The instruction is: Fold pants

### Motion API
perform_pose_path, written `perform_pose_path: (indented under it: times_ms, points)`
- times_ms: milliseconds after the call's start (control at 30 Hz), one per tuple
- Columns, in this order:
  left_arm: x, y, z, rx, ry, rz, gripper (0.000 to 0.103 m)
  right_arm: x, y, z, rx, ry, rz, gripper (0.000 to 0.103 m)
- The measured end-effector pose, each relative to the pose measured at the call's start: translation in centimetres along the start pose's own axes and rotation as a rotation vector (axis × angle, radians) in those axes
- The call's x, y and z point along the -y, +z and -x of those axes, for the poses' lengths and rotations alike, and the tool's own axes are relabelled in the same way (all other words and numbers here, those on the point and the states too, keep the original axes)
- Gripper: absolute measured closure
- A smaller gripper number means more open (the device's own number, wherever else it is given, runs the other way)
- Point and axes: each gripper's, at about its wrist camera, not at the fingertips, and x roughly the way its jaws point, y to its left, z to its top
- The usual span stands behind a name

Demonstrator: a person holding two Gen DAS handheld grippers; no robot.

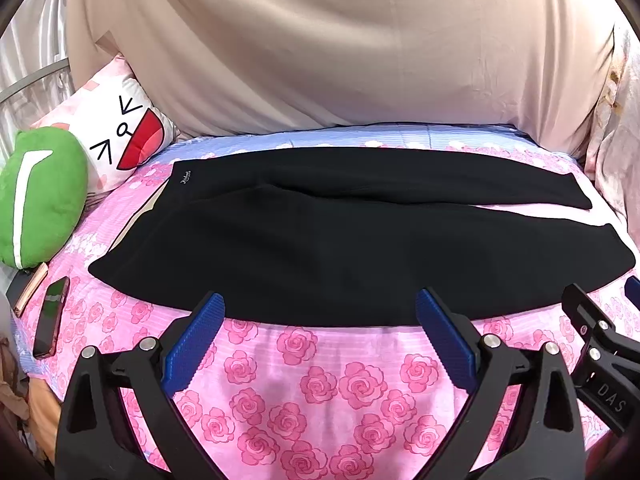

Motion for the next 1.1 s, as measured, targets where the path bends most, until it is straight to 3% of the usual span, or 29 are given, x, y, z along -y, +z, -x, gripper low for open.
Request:
perform_pose_path:
  times_ms: [1100]
  points:
    - [-0.70, -0.42, -0.53, -0.003, 0.020, -0.005, 0.009, -0.39, 0.24, -0.55, -0.015, -0.005, 0.014, 0.005]
